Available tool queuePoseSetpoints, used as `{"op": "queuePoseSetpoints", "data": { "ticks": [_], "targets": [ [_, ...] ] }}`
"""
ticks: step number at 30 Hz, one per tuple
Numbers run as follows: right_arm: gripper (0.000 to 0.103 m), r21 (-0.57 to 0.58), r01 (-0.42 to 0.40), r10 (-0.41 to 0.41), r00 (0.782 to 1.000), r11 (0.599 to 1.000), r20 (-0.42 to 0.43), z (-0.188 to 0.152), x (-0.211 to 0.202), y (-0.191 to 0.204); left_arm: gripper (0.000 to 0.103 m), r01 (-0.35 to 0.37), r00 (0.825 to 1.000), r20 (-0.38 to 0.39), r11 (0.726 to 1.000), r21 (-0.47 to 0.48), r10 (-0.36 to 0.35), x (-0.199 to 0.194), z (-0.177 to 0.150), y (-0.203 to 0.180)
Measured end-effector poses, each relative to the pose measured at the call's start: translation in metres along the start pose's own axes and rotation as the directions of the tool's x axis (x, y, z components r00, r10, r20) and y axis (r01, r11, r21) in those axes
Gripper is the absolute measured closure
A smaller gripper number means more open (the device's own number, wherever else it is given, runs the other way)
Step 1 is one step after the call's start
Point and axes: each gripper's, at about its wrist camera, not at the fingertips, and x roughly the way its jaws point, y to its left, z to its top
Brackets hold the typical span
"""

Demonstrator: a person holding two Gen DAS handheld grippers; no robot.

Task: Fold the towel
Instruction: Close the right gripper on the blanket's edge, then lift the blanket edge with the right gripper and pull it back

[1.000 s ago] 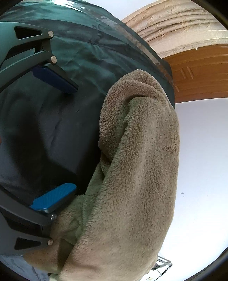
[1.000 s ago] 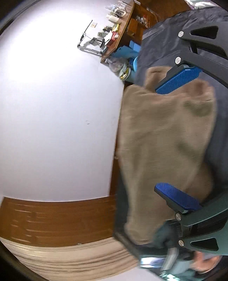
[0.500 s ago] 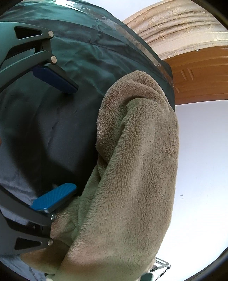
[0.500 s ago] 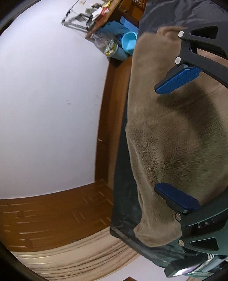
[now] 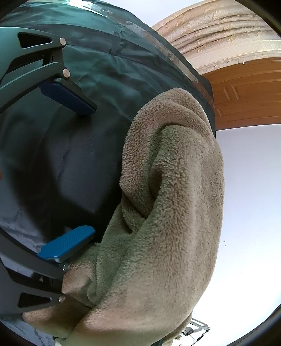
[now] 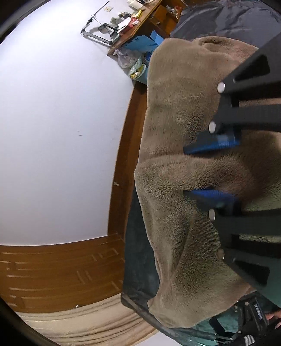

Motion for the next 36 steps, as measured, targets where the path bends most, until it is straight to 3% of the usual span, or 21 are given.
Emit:
{"op": "queuePoseSetpoints", "data": {
  "ticks": [4,10,19,23,28,36],
  "targets": [
    [0.09,-0.03,-0.071,0.071,0.997,0.997,0.019,-0.013,-0.017,0.002,0.001,0.003,1.0,0.004,1.0,0.001,-0.003,0.005,0.001,0.003],
    [0.09,-0.117,-0.217,0.211,0.976,0.969,-0.06,-0.051,-0.033,0.008,0.001,0.005,1.0,0.005,1.0,0.001,-0.005,0.009,0.002,0.003],
    [0.09,-0.091,-0.326,0.316,0.942,0.941,-0.116,-0.115,-0.057,0.017,0.001,0.003,1.0,0.009,1.0,-0.002,-0.003,0.003,0.008,0.02],
    [0.089,-0.123,-0.295,0.285,0.954,0.948,-0.091,-0.127,-0.066,0.016,0.001,0.003,1.0,0.006,1.0,0.0,-0.003,0.002,0.008,0.022],
    [0.089,-0.168,-0.263,0.255,0.964,0.95,-0.073,-0.116,-0.08,0.015,0.001,0.004,1.0,0.005,1.0,0.0,-0.004,0.003,0.009,0.026],
    [0.085,-0.267,-0.192,0.216,0.974,0.944,0.063,-0.085,-0.12,0.006,0.001,0.011,1.0,0.005,1.0,-0.018,-0.011,-0.002,0.009,0.031]
  ]
}}
